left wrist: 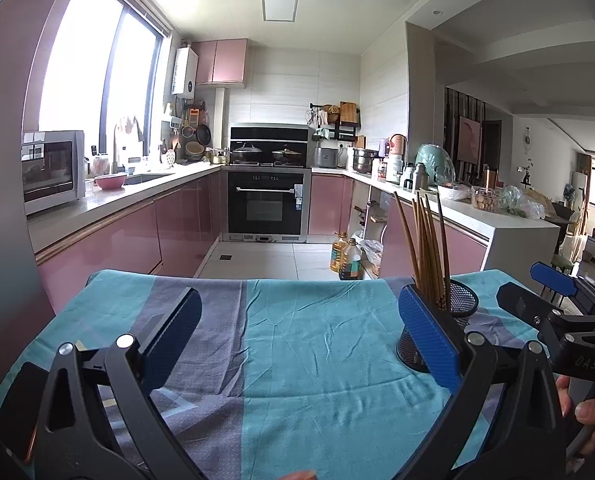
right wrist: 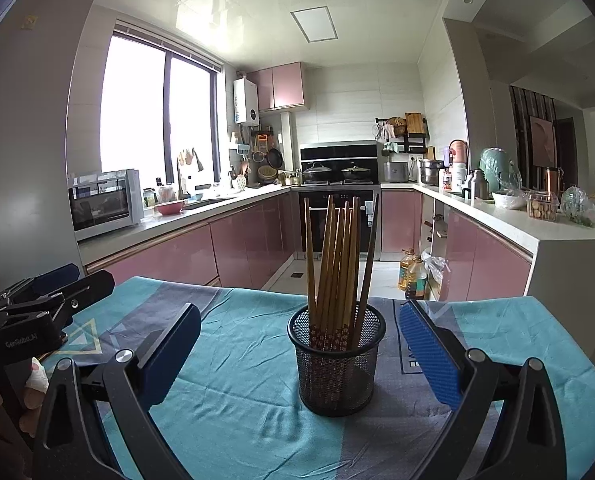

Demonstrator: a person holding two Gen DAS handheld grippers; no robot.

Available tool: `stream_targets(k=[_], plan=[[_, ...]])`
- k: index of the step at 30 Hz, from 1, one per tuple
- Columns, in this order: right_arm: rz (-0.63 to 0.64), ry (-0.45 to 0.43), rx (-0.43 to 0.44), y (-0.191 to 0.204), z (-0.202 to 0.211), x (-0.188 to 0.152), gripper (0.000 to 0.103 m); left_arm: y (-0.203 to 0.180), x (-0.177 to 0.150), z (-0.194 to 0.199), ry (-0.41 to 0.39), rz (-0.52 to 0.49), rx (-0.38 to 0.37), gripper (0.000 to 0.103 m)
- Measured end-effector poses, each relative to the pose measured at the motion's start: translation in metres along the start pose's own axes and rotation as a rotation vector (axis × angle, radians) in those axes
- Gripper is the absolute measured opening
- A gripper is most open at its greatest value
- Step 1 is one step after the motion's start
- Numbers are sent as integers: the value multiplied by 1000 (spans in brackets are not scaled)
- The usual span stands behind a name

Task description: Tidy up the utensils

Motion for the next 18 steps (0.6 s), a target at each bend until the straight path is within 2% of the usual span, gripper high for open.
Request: stream_targets(k=[18], plan=[[3,-29,-27,0,6,2,96,-2,-2,8,-19,3,23,97]])
Point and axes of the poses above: each gripper's, at about its wrist camera, not at the fingertips, and z roughly against the way its jaws point, y to its left, x to its top, the point moved 2 cm from there along -z, roughly the way its jaws point, and after that the axes turned 10 degrees about x, right-handed, at the moved point
